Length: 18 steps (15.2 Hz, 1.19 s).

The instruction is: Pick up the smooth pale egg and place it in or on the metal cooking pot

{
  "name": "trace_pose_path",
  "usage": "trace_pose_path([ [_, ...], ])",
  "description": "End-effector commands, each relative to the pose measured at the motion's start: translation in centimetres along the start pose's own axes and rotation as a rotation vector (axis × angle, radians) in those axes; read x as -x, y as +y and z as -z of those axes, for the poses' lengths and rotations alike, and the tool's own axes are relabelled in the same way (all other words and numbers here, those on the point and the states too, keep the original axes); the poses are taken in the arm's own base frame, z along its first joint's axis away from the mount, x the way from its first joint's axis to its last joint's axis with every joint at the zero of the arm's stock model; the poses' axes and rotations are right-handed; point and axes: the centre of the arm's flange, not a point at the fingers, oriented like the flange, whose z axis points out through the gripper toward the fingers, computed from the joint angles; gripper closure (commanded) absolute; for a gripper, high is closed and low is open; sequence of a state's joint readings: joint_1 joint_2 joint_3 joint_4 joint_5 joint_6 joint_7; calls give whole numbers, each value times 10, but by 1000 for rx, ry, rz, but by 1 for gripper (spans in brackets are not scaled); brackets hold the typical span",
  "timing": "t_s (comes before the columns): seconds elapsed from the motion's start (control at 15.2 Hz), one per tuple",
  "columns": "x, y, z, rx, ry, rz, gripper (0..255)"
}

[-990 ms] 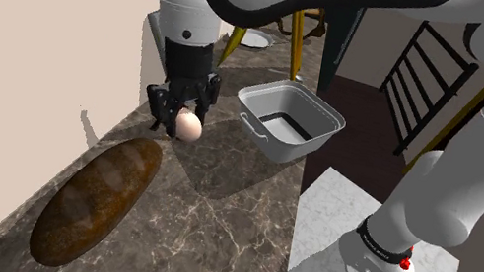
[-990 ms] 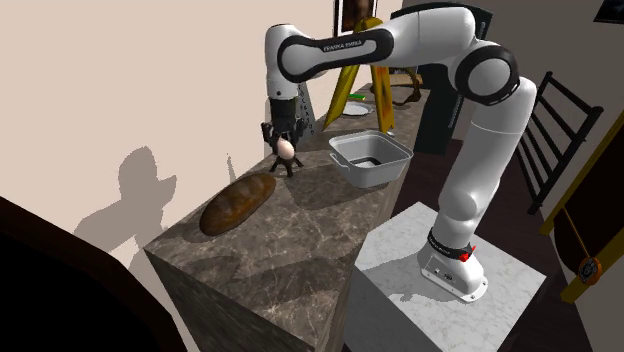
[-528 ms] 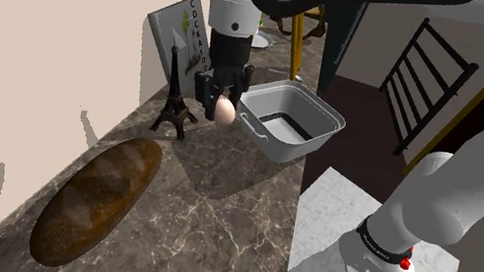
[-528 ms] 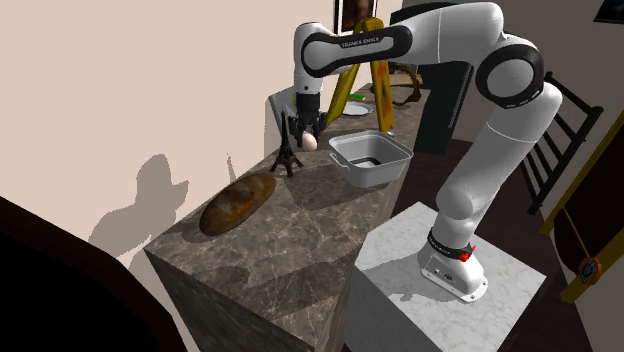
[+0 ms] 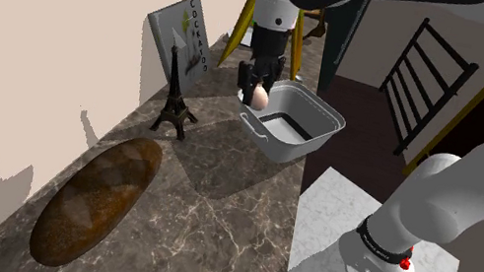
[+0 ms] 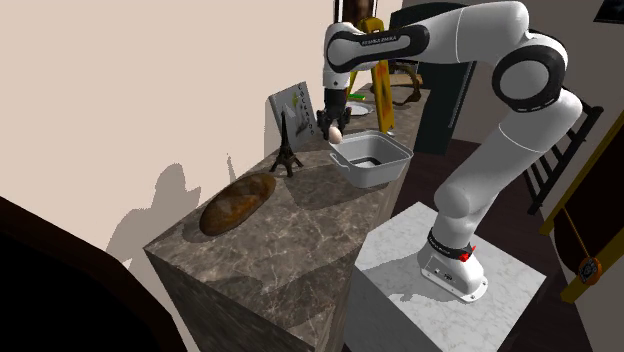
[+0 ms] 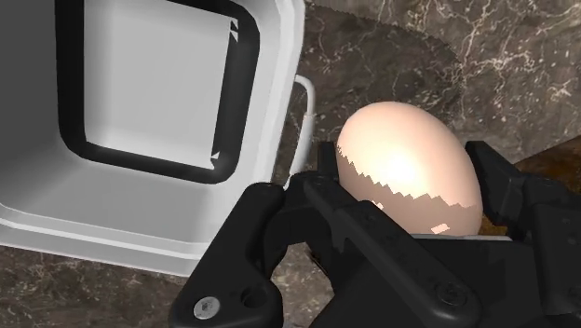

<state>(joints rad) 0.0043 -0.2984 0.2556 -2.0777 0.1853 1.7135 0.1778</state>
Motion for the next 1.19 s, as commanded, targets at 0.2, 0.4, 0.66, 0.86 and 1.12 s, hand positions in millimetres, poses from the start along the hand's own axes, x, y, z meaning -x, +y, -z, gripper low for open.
trace_pose_path([
  [0.2,7,65,6,0,0,1,255],
  [0.4,10,104,10,0,0,1,255],
  [0.66,14,157,14,0,0,1,255],
  [0.86,17,196,18,0,0,1,255],
  [1.12,15,198,-3,0,0,1,255],
])
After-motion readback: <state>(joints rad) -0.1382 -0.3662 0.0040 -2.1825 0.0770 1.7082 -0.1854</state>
